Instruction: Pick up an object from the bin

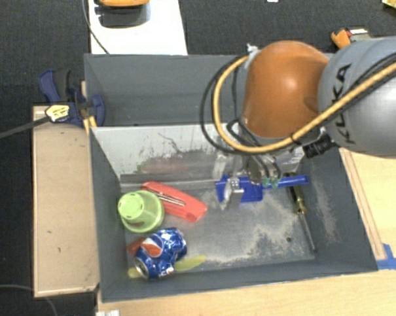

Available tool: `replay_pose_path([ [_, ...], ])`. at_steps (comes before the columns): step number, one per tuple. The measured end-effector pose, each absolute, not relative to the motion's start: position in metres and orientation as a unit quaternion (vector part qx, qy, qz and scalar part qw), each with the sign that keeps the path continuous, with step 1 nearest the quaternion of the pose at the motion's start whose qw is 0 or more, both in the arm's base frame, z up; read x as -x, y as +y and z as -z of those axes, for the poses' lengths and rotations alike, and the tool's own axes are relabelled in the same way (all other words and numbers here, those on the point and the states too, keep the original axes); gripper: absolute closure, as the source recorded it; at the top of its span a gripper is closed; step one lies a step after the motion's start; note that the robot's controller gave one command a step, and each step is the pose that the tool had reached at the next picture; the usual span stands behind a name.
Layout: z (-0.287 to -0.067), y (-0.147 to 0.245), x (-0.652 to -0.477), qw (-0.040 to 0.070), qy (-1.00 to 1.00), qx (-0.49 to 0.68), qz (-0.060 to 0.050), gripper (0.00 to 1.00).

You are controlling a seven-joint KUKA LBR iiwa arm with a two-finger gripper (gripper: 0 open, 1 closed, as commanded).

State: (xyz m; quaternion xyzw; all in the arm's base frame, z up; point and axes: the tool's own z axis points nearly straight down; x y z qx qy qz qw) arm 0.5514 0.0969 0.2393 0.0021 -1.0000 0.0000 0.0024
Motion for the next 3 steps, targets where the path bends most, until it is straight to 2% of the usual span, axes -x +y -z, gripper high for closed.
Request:
replay_pose_path([
  [1,-0.244,0.096,-0.553,-0.002,-1.0,0.0,0.001,0.0],
  [2,-0.164,0.123,-0.569,-0.004,-1.0,-0.014,0.001,0.0],
  [3,-0.16,0.162,-0.585,-0.007,-0.998,0.056,0.002,0.0],
])
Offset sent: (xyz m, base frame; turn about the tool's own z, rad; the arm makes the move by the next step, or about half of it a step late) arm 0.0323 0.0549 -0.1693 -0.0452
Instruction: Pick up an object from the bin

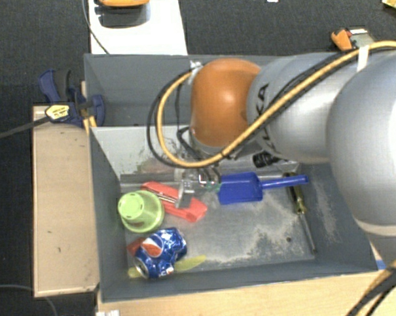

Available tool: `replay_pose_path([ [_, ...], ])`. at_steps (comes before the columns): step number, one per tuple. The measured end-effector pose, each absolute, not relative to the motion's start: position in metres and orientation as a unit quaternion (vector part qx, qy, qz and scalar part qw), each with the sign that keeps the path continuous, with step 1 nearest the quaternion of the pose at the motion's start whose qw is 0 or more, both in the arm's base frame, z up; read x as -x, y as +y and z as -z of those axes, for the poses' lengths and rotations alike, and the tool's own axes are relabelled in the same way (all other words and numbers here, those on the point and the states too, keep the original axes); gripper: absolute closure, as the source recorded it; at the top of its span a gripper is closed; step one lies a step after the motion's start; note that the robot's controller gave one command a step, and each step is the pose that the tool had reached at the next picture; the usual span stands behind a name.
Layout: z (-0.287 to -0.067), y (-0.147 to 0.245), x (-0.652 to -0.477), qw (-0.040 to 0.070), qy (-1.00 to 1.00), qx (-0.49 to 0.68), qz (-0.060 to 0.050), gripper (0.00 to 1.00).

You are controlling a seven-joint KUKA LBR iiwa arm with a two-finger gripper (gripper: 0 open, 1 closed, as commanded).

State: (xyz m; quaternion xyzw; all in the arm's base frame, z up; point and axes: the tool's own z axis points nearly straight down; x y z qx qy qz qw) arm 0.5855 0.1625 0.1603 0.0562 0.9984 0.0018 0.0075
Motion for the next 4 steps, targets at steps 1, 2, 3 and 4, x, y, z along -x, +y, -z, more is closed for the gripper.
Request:
replay_pose_path([
  [1,-0.136,0.186,-0.583,0.002,0.999,-0.04,-0.001,0.0],
  [2,-0.072,0.157,-0.587,0.012,0.988,-0.155,-0.006,0.0],
  [3,-0.073,0.22,-0.587,0.001,0.991,-0.135,0.009,1.0],
  [4,-0.073,0.22,-0.587,0.001,0.991,-0.135,0.009,1.0],
])
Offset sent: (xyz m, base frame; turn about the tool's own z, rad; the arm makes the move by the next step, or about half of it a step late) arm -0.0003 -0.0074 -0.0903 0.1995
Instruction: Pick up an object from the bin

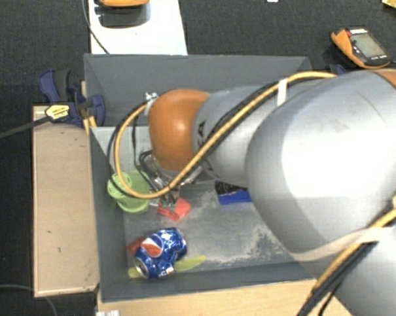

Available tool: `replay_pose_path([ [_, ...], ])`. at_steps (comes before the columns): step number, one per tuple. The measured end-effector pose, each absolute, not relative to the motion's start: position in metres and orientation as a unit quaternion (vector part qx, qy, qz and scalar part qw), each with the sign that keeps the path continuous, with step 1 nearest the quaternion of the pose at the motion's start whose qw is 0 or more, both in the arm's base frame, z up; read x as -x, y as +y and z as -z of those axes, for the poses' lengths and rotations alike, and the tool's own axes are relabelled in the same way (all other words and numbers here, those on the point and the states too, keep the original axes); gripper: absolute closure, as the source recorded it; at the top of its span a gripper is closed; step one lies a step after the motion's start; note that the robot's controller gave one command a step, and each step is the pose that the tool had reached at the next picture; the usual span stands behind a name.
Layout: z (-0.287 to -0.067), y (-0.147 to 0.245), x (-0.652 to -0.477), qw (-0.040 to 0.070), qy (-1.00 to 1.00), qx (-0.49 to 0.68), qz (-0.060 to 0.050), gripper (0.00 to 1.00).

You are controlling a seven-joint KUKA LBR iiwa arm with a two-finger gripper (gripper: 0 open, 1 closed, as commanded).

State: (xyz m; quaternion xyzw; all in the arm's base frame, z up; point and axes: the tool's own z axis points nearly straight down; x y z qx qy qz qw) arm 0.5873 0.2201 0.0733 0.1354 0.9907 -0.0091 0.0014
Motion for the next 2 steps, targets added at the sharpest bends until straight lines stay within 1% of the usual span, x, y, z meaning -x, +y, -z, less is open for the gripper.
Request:
replay_pose_path([
  [1,-0.083,0.22,-0.586,0.001,0.991,-0.136,0.009,1.0],
  [2,-0.104,0.219,-0.586,0.001,0.991,-0.137,0.009,1.0],
])
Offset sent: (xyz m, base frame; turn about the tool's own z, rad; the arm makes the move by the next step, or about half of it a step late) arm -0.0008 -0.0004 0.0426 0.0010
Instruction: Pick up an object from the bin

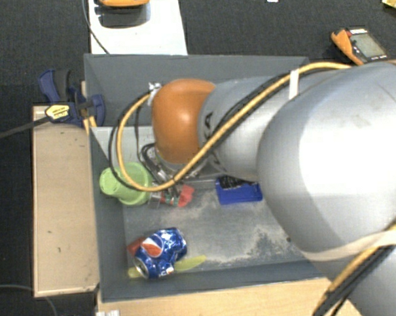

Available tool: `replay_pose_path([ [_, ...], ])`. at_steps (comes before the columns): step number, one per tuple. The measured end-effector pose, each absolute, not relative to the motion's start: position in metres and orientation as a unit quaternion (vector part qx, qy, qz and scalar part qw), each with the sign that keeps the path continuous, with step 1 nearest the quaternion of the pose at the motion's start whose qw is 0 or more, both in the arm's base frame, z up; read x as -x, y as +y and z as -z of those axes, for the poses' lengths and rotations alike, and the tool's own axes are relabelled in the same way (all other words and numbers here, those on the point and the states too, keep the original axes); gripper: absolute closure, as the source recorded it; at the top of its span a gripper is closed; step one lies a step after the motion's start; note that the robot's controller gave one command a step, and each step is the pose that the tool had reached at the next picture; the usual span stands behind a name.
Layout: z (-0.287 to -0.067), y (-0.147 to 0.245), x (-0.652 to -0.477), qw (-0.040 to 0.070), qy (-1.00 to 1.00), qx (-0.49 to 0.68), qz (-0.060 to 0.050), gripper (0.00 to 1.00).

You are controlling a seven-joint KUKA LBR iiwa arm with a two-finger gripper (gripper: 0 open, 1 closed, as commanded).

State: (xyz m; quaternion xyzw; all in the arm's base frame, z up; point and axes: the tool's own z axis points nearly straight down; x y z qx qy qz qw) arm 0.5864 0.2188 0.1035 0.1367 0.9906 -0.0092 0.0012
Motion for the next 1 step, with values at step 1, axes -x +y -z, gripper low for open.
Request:
replay_pose_path([
  [1,-0.1207,0.2189,-0.5865,0.002,0.991,-0.137,0.009,1.0],
])
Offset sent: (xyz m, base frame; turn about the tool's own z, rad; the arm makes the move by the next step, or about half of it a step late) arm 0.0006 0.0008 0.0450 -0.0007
